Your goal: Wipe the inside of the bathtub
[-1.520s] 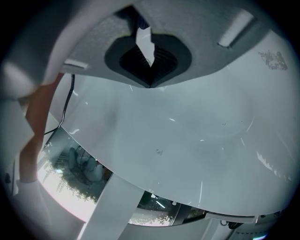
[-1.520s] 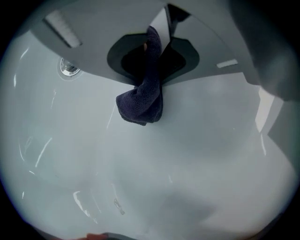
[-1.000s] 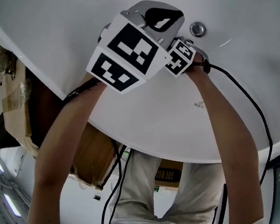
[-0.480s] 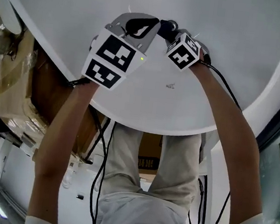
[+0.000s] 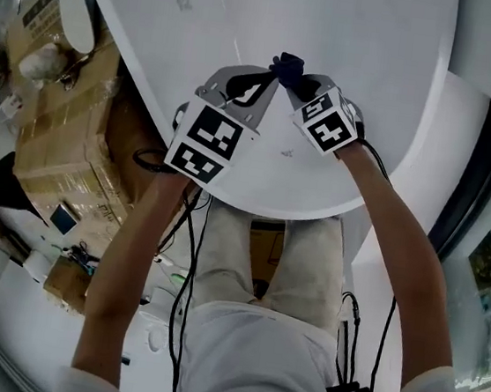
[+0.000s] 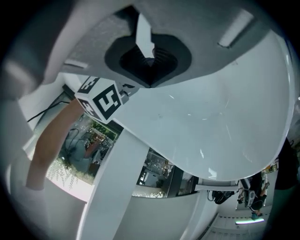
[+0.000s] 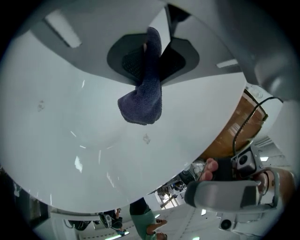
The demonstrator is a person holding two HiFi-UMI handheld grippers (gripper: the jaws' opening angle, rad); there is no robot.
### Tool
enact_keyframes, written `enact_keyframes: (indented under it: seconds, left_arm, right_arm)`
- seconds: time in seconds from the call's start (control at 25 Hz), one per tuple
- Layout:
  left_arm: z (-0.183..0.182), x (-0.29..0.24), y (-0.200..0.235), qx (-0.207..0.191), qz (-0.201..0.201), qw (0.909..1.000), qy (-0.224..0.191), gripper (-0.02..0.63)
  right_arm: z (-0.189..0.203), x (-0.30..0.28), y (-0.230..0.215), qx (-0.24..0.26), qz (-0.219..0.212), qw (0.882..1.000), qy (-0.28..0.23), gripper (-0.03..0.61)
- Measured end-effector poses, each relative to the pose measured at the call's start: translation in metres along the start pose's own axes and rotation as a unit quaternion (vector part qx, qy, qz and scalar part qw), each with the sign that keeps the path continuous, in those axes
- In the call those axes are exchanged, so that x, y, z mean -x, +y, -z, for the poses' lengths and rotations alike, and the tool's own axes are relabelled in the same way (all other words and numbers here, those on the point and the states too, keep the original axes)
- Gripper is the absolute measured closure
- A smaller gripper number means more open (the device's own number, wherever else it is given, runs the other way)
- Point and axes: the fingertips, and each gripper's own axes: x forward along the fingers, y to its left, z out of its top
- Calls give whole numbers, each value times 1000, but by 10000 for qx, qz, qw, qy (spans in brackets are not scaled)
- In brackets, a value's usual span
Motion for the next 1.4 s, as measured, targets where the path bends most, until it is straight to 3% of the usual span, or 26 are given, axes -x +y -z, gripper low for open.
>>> enact_keyframes:
  seconds: [0.32,0.76,1.16,1.4]
  left_arm:
    - [-39,53,-22,411,-405,9979,-278,615]
    - [-57,139,-75,1501,-803,9840,-523,615]
    - [-103,221,-102,1737,-1072,9732,-1063,615]
    - [-140,262,-107,1926,-1230,9619,-1502,615]
  right_arm:
    - [-39,88,28,-121,40,9984,-544,529]
    - [-92,196,88,162,59,9940,-1076,529]
    - [-147,305,128,199,178,9858,-1660,529]
    - [-167,369,147,511,271,9801,-1898,529]
